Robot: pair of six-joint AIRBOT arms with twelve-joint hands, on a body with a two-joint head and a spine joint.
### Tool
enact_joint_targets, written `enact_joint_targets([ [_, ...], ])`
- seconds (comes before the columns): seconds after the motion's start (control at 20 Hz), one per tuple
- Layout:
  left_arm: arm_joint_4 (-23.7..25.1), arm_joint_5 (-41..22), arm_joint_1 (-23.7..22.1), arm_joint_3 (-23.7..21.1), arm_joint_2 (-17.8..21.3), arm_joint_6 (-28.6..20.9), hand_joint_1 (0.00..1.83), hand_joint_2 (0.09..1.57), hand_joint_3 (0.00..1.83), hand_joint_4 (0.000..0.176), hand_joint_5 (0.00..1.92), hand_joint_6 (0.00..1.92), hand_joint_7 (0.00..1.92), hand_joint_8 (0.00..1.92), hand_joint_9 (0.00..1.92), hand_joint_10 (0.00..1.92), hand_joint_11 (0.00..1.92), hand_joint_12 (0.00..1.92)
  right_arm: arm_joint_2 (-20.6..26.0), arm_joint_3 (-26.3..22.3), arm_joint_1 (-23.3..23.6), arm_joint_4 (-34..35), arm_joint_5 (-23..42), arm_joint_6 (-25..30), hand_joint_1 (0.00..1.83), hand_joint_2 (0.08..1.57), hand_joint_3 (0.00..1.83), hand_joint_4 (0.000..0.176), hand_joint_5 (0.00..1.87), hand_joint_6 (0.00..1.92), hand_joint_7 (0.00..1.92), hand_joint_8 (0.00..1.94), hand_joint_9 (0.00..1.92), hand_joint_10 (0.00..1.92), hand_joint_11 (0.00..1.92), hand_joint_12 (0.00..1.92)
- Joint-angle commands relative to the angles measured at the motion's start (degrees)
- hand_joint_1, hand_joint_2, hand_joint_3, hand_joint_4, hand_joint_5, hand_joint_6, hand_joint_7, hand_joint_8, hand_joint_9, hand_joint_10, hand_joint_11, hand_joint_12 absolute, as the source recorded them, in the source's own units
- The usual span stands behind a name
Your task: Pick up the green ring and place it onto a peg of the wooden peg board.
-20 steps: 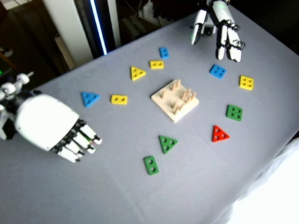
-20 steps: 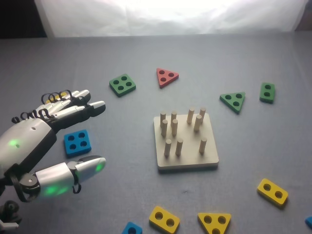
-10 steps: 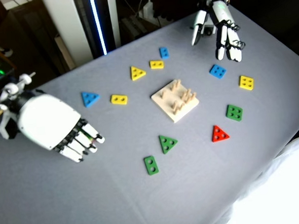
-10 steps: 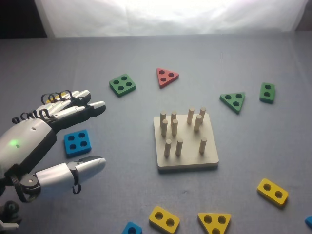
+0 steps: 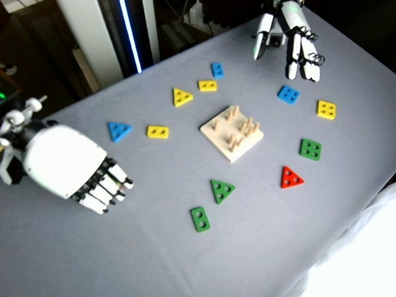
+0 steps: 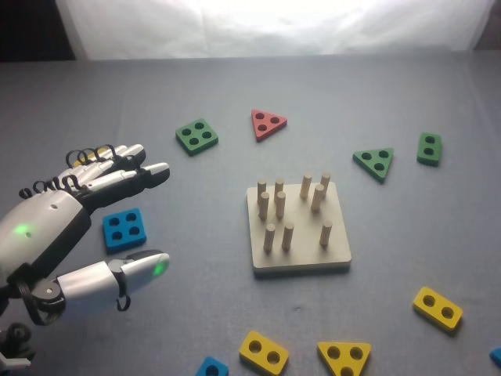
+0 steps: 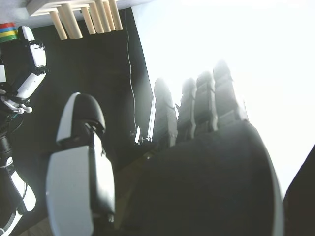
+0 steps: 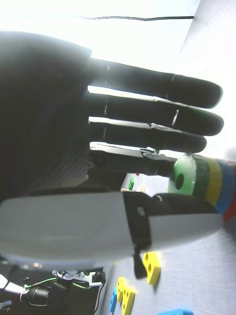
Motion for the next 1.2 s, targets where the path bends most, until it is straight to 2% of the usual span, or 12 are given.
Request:
enact_joint_targets([
  [0.0,1.01,-6.88,-0.31,-0.16,-0.47,-0.48,0.70,1.16,0.00,0.039,0.38,0.00,0.11,0.00,0.04,0.00,0.00,0.06,0.12,0.38,0.10,0.83,5.50,-0.27,1.23,0.98,0.00,0.050,0.92,0.02,0.95,0.07,0.76,1.08,0.68,1.55],
  [0.05,1.01,-6.88,-0.31,-0.16,-0.48,-0.48,0.69,1.15,0.00,0.032,0.39,0.00,0.12,0.01,0.05,0.01,0.00,0.05,0.03,0.39,0.10,0.83,5.52,-0.27,1.16,1.05,0.00,0.000,1.05,0.65,0.98,0.29,0.76,1.34,0.69,1.74],
  [0.1,1.01,-6.88,-0.31,-0.16,-0.49,-0.48,0.70,1.15,0.00,0.021,0.39,0.01,0.13,0.01,0.06,0.01,0.02,0.06,-0.12,0.45,0.11,0.82,5.55,-0.27,1.22,1.11,0.00,0.000,1.00,0.77,0.95,1.06,0.75,1.54,0.69,1.86],
  [0.15,1.00,-6.87,-0.31,-0.16,-0.49,-0.48,0.70,1.15,0.00,0.021,0.39,0.00,0.13,0.01,0.06,0.01,0.02,0.06,-0.22,0.50,0.15,0.71,5.65,-0.27,1.23,1.11,0.00,0.000,1.00,0.83,0.99,1.10,0.77,1.43,0.64,1.77],
  [0.35,0.96,-6.84,-0.31,-0.12,-0.49,-0.48,0.68,1.15,0.00,0.023,0.39,0.00,0.12,0.00,0.05,0.00,0.00,0.07,-0.38,0.15,1.95,-0.98,7.64,-0.17,1.25,1.06,0.00,0.000,1.03,0.87,1.20,0.72,0.97,0.89,0.65,1.37],
  [0.6,0.86,-6.84,-0.31,-0.06,-0.50,-0.48,0.65,1.15,0.00,0.012,0.39,0.00,0.14,0.00,0.06,0.00,0.00,0.10,-3.11,0.55,10.42,-5.62,10.85,0.20,1.37,1.03,0.00,0.000,1.08,0.78,1.27,0.47,1.02,1.04,0.63,1.32],
  [0.65,0.83,-6.85,-0.31,-0.04,-0.50,-0.48,0.66,1.14,0.00,0.020,0.38,0.00,0.13,0.00,0.06,0.00,0.00,0.09,-4.57,1.08,12.86,-6.65,10.93,0.28,1.29,1.02,0.00,0.000,1.09,0.83,1.34,0.35,1.06,0.76,0.68,1.23],
  [0.7,0.83,-6.85,-0.31,-0.04,-0.50,-0.48,0.68,1.14,0.00,0.030,0.38,0.00,0.13,0.00,0.06,0.00,0.00,0.08,-5.67,1.56,14.55,-7.55,10.98,0.50,1.37,1.04,0.00,0.000,1.02,0.92,1.36,0.19,1.01,1.04,0.67,1.25],
  [0.8,0.83,-6.85,-0.31,0.02,-0.50,-0.48,0.69,1.14,0.00,0.029,0.38,0.00,0.14,0.00,0.07,0.01,0.01,0.08,-9.02,3.78,18.65,-11.03,10.96,3.82,1.27,1.01,0.00,0.000,1.12,0.76,1.38,0.31,1.07,0.70,0.68,1.28],
  [0.9,0.87,-6.82,-0.32,0.12,-0.50,-0.50,0.67,1.14,0.00,0.022,0.39,0.00,0.14,0.00,0.07,0.00,0.01,0.09,-11.89,6.58,21.46,-15.61,10.94,9.52,1.26,1.03,0.00,0.000,1.11,0.73,1.27,0.57,1.09,0.64,0.68,1.28],
  [1.0,0.91,-6.80,-0.32,0.21,-0.51,-0.56,0.66,1.14,0.00,0.028,0.39,0.00,0.15,0.00,0.08,0.00,0.00,0.15,-14.01,8.22,24.35,-19.36,9.56,12.02,1.27,1.01,0.00,0.000,1.11,0.75,1.39,0.32,1.19,0.52,0.87,1.15],
  [1.15,0.94,-6.52,-0.32,0.29,-0.53,-0.57,0.65,1.14,0.00,0.044,0.38,0.00,0.15,0.00,0.08,0.00,0.00,0.14,-15.46,8.83,27.11,-22.74,7.49,12.02,1.25,1.06,0.00,0.000,1.02,0.86,1.15,0.82,1.06,0.86,0.80,1.45],
])
